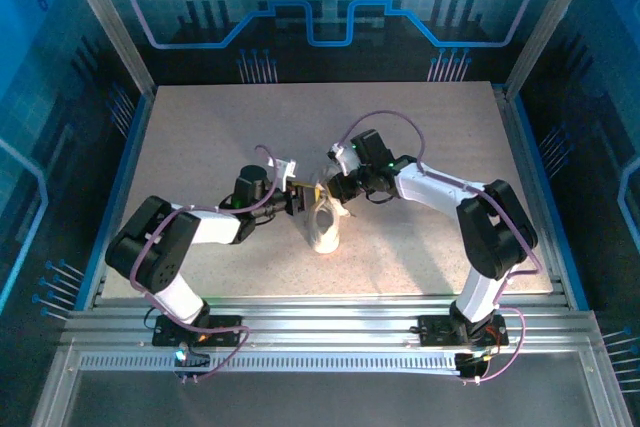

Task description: Tie the shoes

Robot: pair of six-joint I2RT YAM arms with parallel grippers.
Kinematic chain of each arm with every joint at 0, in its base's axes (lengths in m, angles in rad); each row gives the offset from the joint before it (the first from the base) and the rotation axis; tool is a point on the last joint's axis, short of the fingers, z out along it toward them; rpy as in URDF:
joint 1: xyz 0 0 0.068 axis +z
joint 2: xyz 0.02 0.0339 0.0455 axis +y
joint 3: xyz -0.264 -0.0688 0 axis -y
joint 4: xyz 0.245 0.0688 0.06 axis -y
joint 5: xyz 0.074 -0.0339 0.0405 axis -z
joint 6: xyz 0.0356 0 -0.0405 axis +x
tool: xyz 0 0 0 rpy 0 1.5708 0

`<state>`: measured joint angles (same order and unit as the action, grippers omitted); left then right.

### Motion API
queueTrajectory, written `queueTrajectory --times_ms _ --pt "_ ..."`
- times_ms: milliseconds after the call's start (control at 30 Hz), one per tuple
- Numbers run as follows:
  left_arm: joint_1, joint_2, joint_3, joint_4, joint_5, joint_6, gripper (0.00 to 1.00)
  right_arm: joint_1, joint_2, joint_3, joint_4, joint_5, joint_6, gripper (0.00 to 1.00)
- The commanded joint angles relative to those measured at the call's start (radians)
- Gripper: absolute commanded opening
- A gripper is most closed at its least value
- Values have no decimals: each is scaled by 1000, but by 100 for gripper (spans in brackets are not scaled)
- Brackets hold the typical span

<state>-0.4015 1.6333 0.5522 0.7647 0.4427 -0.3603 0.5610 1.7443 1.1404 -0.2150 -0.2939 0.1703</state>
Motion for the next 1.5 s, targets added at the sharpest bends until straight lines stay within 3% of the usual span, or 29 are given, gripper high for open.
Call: queueTrajectory --times_ms 0,300,567,700,1033,1467 --pt "9 -55 -25 -21 6 25 42 14 -30 -12 21 41 -8 0" --pt "25 -139 -43 -96 -2 49 52 18 -26 -11 27 35 -10 0" --pt "24 0 76 -74 90 61 59 19 -33 -17 37 28 -12 0" --pt "26 69 93 12 104 24 58 18 -41 -28 45 27 -17 0" --pt "26 150 108 68 137 7 47 16 -49 -25 46 27 -24 0" --pt "38 135 81 130 136 -37 47 17 -43 -27 45 24 -21 0"
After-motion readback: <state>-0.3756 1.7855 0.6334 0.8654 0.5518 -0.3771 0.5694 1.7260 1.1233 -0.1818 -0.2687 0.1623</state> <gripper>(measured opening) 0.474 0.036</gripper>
